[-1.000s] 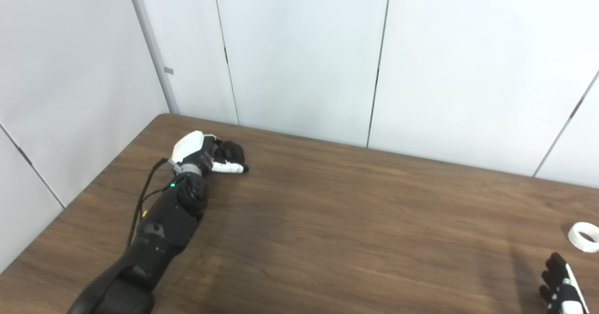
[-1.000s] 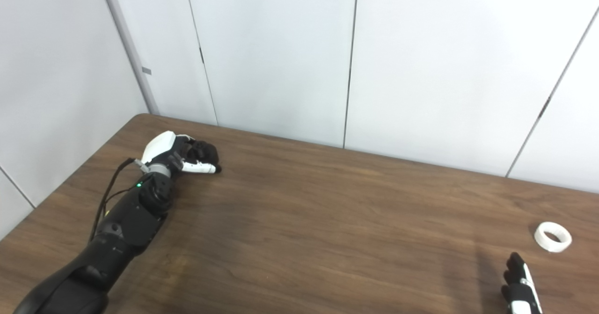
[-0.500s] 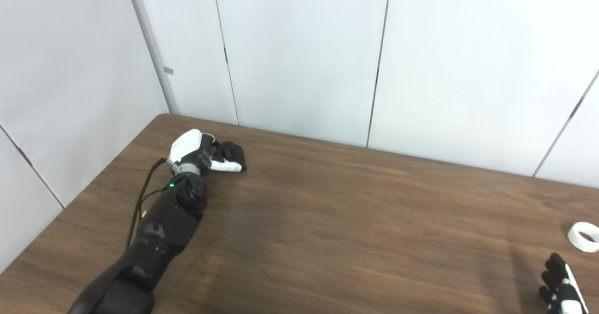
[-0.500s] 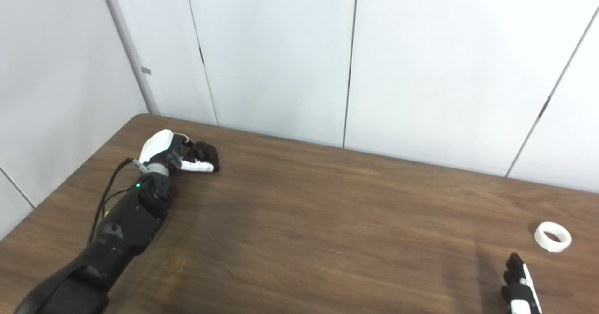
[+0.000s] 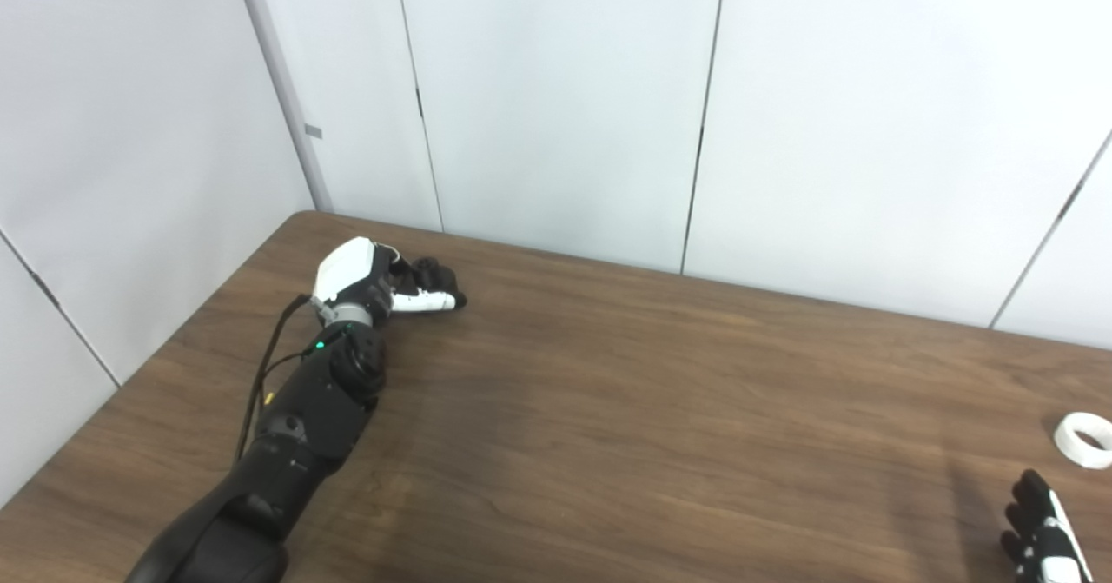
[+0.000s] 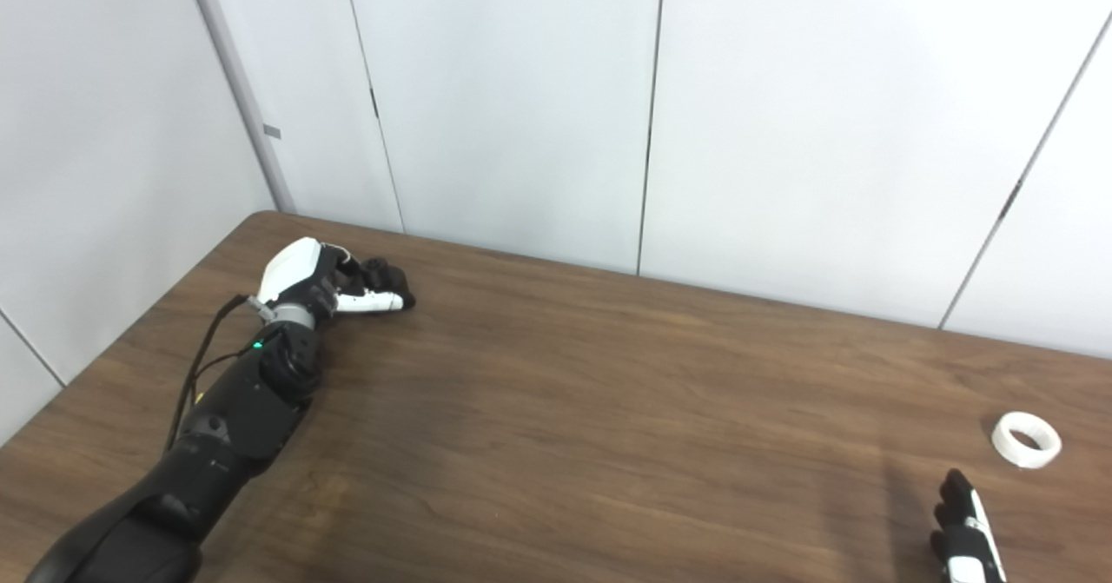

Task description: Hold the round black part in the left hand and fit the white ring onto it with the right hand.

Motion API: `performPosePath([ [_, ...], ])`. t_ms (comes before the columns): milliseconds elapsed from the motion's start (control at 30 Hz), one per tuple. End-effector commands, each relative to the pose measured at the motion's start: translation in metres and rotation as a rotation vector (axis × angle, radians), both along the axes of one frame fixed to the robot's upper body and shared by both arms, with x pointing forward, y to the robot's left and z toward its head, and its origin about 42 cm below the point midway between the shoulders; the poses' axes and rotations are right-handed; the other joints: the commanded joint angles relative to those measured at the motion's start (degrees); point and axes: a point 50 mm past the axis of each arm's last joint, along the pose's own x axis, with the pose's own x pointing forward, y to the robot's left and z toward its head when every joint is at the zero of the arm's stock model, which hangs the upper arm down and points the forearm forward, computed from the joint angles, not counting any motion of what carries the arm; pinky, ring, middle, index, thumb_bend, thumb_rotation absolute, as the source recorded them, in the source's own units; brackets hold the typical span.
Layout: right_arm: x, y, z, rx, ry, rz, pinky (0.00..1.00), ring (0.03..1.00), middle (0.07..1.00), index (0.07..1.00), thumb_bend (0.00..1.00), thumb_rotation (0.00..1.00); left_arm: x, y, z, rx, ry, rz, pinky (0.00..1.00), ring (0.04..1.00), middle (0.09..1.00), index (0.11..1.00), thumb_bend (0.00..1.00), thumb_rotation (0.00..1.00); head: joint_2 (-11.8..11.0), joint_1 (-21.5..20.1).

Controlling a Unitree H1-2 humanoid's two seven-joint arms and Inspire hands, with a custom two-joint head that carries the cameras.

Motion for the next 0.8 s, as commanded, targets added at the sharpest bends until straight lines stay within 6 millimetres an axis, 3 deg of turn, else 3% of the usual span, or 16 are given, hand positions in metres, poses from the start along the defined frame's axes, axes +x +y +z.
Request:
performPosePath([
  [0,0.002,0.005,0.015,0.003,-0.075,0.005,1.0,1.0,1.0,1.0,0.38,1.0,0.011,0.007,0.035,0.067,-0.103,-0.019,1.0,0.859,0.74,0.485,0.52,0.05,0.02,-0.07],
  [167,0.003,0.007,0.016,0.003,-0.082,-0.003,1.0,1.0,0.999,1.0,0.38,1.0,0.003,-0.003,0.038,0.053,-0.138,-0.052,1.0,0.861,0.744,0.485,0.52,0.05,0.17,-0.58],
  [267,0.003,0.008,0.017,-0.006,-0.084,-0.004,1.0,1.0,0.995,1.0,0.38,1.0,-0.007,-0.02,0.041,0.037,-0.17,-0.091,1.0,0.875,0.749,0.485,0.52,0.05,0.27,-0.71],
  [600,0.007,0.011,0.015,0.002,-0.094,-0.004,1.0,1.0,0.985,1.0,0.4,1.0,-0.041,-0.083,0.035,0.023,-0.205,-0.241,1.0,0.896,0.767,0.485,0.52,0.05,0.29,-1.68],
  [767,0.009,0.012,0.013,0.008,-0.094,-0.004,1.0,1.0,0.982,1.0,0.37,1.0,-0.065,-0.119,0.02,0.001,-0.231,-0.334,1.0,0.883,0.758,0.484,0.52,0.05,0.61,-3.01],
])
